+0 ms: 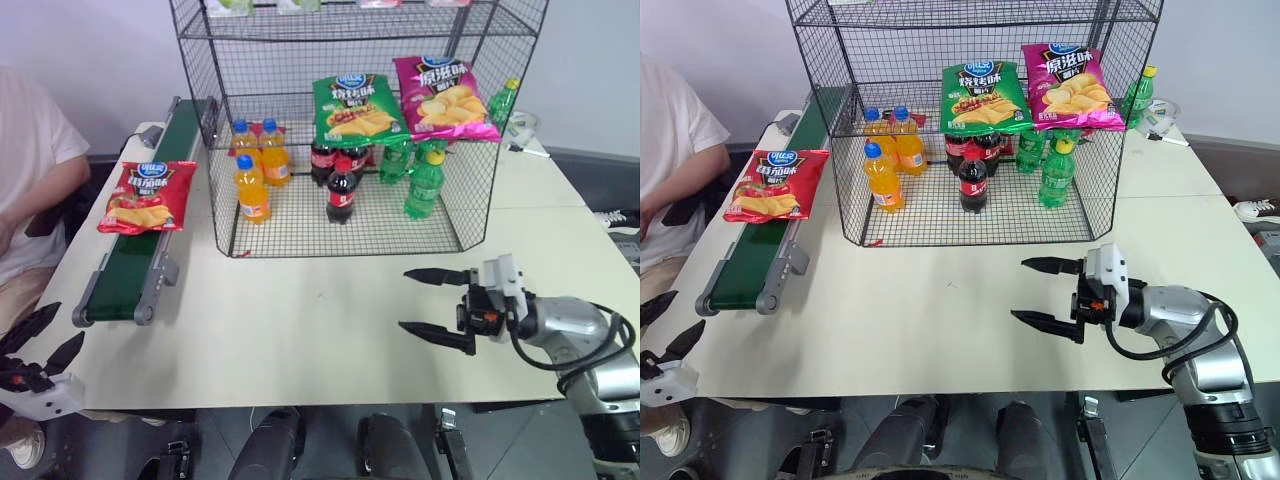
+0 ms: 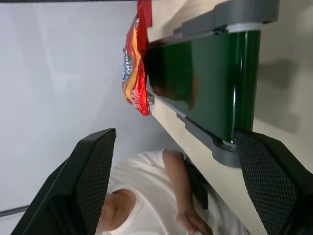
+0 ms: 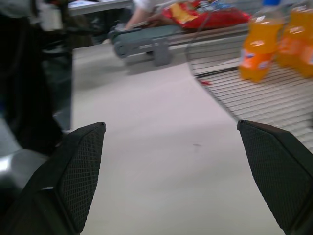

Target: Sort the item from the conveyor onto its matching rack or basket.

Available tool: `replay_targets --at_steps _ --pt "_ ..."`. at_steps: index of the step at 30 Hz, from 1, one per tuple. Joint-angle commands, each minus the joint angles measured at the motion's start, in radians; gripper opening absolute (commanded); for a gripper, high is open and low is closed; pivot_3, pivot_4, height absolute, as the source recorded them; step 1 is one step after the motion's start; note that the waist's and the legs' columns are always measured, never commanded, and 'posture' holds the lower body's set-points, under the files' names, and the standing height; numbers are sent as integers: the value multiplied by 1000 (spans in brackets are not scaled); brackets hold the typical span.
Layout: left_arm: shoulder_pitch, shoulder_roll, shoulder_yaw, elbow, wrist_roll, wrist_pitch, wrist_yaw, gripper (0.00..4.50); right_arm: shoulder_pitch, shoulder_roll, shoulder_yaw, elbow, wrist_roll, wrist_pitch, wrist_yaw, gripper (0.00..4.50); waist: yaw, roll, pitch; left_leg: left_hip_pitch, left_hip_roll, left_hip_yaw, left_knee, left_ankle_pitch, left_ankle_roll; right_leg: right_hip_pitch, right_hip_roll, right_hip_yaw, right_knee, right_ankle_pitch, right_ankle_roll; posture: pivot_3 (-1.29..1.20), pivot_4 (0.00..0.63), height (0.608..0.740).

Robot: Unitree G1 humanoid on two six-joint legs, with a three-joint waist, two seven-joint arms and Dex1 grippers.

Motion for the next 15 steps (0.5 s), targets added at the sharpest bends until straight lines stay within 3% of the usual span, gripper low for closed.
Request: replay_targets --at_steps 1,15 --pt "-1 23 -25 -7 0 31 46 3963 -12 -6 -2 -37 12 4 4 4500 0 0 0 0 0 0 0 0 0 0 0 0 0 0 0 0 150 740" --pt "-40 42 -134 -18 -20 91 85 3963 -17 -5 2 -30 -7 -2 -3 4500 0 -1 -1 0 0 0 0 0 0 0 0 0 0 0 1 0 150 740"
